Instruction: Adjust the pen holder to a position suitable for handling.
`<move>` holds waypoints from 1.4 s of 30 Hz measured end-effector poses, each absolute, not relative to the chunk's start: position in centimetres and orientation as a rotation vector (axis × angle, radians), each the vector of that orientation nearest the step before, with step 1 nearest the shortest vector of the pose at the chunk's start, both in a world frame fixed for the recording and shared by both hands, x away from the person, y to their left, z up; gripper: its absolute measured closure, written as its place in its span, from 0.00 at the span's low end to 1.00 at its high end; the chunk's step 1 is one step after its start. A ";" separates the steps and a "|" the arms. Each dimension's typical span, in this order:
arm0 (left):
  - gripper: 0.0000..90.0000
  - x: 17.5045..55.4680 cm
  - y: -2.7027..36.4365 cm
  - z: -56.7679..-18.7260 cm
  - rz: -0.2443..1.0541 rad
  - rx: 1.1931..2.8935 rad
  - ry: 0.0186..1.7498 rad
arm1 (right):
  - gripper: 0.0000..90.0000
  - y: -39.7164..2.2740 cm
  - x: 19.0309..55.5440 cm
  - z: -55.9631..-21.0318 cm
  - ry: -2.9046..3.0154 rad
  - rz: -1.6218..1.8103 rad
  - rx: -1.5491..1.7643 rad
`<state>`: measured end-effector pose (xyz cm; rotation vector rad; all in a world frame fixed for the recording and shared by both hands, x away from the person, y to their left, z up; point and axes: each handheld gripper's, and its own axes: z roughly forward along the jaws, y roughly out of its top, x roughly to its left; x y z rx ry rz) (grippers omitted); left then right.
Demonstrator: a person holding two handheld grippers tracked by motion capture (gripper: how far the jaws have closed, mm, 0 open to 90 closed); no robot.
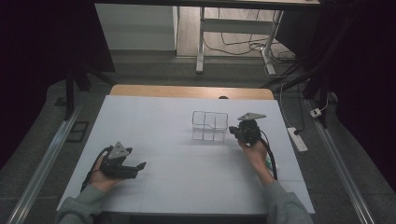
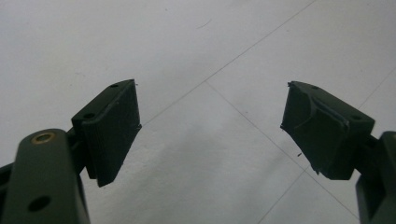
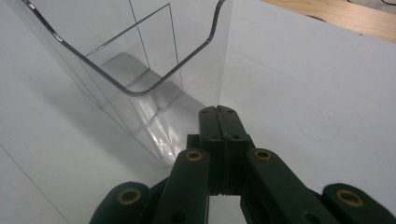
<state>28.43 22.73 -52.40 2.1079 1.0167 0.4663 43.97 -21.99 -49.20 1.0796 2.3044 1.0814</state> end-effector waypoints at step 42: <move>0.21 28.4 22.7 -52.6 0.458 2.120 1.009 | 0.99 -16.7 45.1 -49.7 2.340 1.114 1.016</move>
